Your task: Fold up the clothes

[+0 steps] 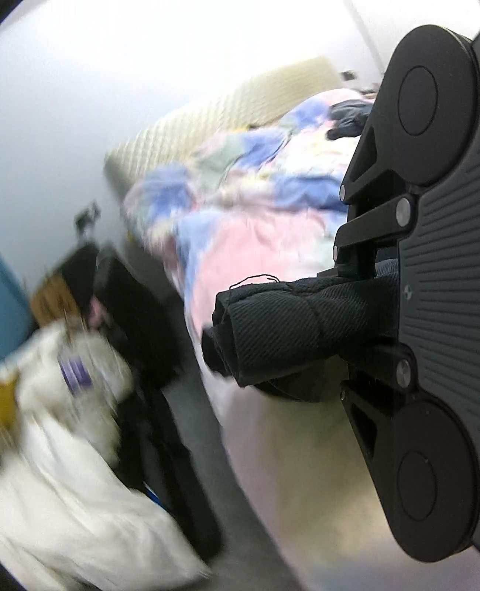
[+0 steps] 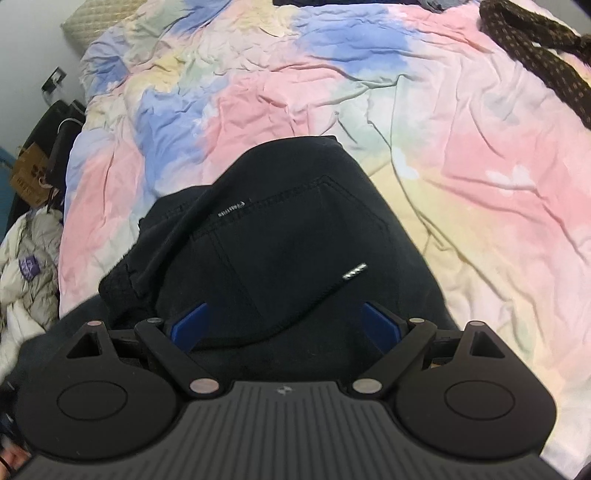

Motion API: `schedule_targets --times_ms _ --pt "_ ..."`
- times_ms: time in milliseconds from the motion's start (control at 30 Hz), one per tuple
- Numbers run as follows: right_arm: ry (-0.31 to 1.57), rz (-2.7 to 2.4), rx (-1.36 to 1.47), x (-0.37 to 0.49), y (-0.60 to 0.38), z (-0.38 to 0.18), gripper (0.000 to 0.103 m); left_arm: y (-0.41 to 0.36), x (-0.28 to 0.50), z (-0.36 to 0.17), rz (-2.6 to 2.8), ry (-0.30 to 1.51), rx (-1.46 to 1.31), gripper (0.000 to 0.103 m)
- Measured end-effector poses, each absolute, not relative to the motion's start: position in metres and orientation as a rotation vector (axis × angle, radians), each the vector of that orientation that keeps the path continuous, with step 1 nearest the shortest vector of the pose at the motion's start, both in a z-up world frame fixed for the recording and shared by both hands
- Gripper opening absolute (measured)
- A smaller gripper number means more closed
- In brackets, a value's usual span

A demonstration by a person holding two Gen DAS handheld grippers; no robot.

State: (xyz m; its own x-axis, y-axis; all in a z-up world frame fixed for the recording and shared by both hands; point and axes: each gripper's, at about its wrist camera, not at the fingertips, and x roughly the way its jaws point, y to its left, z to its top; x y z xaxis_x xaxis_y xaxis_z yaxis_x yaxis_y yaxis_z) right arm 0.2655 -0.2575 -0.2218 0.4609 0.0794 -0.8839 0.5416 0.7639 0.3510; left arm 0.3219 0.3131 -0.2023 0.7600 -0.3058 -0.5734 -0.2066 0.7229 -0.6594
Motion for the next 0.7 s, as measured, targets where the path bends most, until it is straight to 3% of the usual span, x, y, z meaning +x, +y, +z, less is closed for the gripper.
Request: schedule_targets --times_ms 400,700 --pt "1.049 -0.210 0.608 0.236 -0.318 -0.233 0.091 0.140 0.334 -0.088 -0.312 0.566 -0.405 0.009" --pt "1.034 -0.207 0.687 0.210 -0.389 -0.259 0.091 -0.034 0.325 -0.070 -0.477 0.595 -0.148 0.009"
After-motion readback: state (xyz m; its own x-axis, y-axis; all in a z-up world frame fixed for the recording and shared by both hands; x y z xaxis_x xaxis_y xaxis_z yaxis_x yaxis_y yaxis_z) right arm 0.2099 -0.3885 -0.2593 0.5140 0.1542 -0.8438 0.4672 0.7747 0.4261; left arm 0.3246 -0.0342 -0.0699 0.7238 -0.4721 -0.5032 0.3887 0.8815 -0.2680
